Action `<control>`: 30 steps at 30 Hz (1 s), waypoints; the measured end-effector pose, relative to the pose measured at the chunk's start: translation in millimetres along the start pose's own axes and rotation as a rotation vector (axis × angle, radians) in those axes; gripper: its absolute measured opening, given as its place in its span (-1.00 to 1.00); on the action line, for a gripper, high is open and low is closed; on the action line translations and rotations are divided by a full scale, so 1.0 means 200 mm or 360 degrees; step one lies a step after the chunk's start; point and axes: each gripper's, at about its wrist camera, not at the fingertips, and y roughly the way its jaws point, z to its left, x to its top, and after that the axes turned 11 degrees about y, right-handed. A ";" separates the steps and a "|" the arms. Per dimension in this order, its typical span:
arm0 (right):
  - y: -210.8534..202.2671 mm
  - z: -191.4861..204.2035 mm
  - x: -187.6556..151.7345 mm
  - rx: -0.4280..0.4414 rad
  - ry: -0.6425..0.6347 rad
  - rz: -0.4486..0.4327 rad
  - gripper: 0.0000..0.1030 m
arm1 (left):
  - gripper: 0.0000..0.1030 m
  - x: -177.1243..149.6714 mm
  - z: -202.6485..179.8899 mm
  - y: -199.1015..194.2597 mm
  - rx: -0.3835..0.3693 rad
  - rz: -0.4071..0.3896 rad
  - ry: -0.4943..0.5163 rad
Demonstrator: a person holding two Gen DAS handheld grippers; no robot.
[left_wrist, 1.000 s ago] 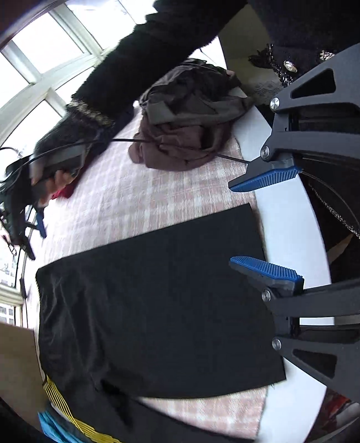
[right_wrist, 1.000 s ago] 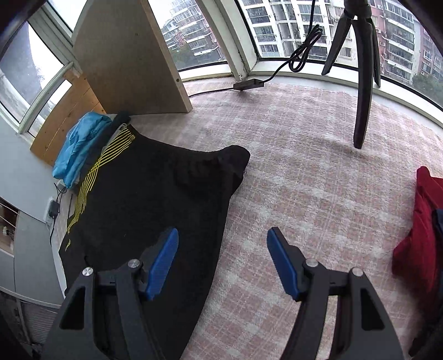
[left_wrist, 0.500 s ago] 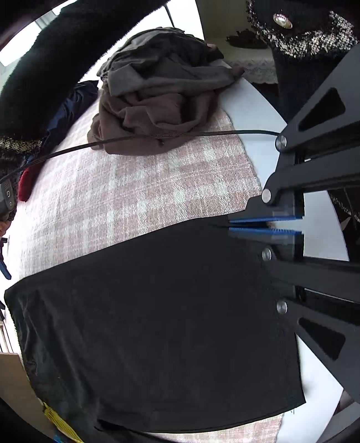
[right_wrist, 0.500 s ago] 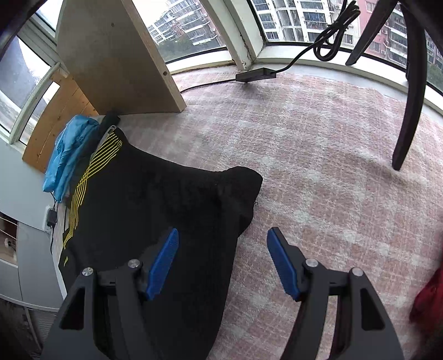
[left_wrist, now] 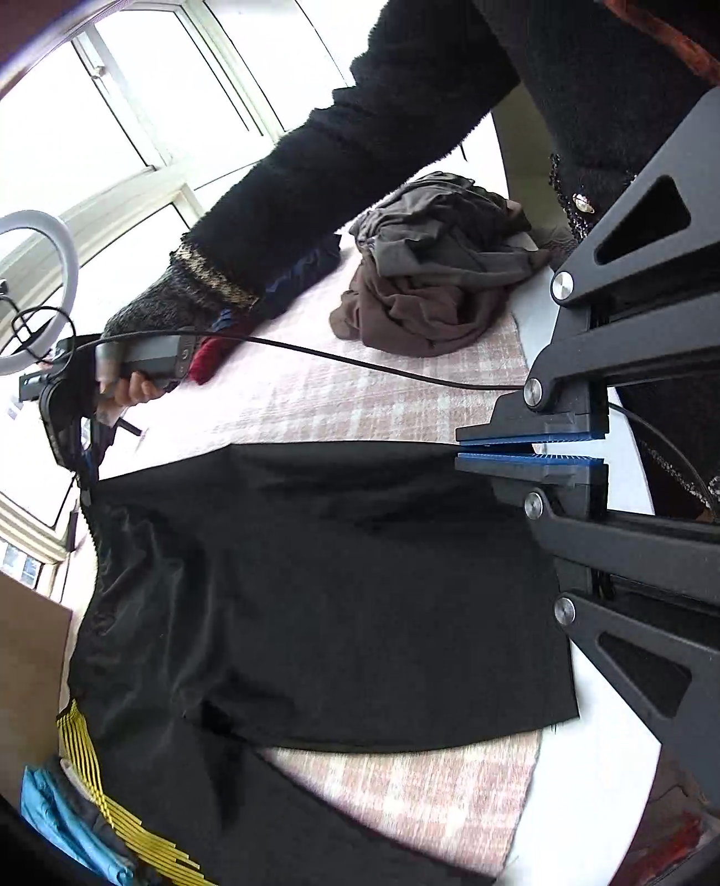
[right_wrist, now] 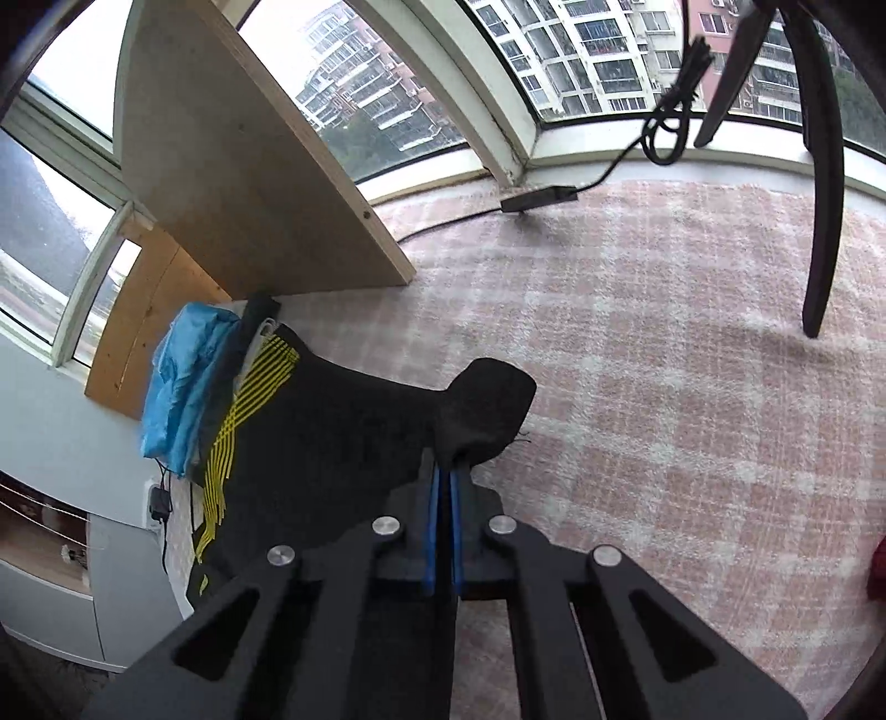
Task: Fold clothes
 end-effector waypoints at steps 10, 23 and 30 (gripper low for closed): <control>0.16 0.82 -0.03 -0.0044 -0.0228 -0.0135 -0.93 | -0.96 -0.07 0.78 -0.55 0.0147 -0.0211 -0.0201; 0.05 0.08 -0.35 -0.0661 0.0635 -0.0149 -0.12 | -0.96 0.12 1.17 -0.53 -0.0142 0.0015 0.0071; 0.09 0.06 -0.37 -0.0400 0.0731 -0.0156 -0.05 | -0.96 0.15 1.20 -0.51 -0.0201 0.0098 0.0132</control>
